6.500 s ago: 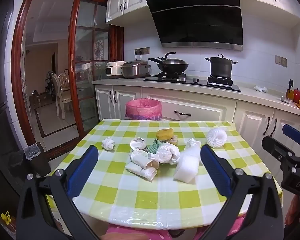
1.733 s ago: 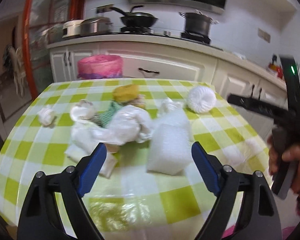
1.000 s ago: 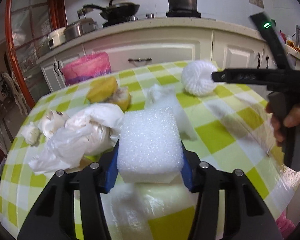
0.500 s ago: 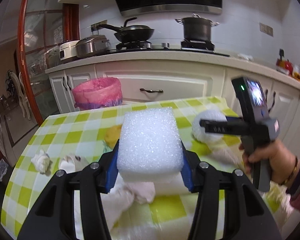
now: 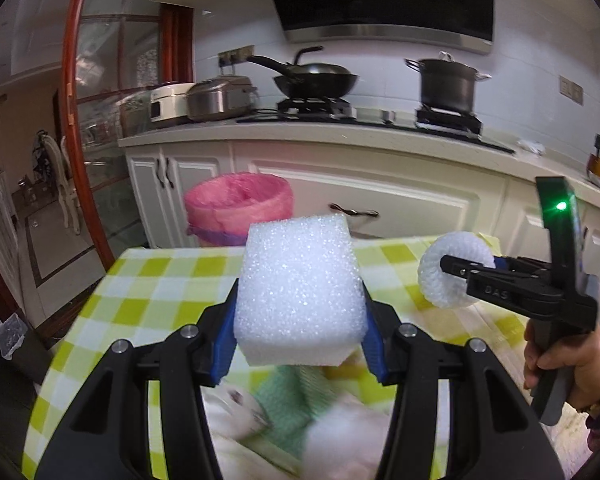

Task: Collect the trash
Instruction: 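Grasp the white foam block with left tool while right tool grasps the white mesh net, then carry both held items over the pink bin and open both tools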

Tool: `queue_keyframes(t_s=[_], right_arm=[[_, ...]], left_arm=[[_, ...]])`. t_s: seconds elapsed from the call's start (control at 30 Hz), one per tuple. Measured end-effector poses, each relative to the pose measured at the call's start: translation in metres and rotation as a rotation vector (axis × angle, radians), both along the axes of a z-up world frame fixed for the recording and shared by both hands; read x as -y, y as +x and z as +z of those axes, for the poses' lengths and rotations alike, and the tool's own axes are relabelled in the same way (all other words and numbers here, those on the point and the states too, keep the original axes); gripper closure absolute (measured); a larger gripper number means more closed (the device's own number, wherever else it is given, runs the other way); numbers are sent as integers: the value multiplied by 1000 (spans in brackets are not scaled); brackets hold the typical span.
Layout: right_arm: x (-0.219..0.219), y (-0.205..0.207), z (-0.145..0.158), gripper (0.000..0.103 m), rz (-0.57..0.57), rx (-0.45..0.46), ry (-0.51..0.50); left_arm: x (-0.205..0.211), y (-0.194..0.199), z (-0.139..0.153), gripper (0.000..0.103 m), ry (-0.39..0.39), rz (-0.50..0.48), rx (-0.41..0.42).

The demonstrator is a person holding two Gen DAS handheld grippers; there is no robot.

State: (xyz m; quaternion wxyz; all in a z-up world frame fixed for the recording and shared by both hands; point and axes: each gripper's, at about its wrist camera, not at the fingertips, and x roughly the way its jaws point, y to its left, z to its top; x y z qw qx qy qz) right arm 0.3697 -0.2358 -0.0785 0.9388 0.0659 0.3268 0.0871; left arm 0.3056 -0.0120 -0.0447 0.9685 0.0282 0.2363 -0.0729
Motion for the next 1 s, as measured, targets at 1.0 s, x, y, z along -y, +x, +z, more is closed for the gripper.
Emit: queue_keyframes(t_s=[1.0], right_arm=[[-152, 223, 58, 52, 242, 162, -29]], left_arm=[[-109, 284, 15, 52, -58, 87, -23]])
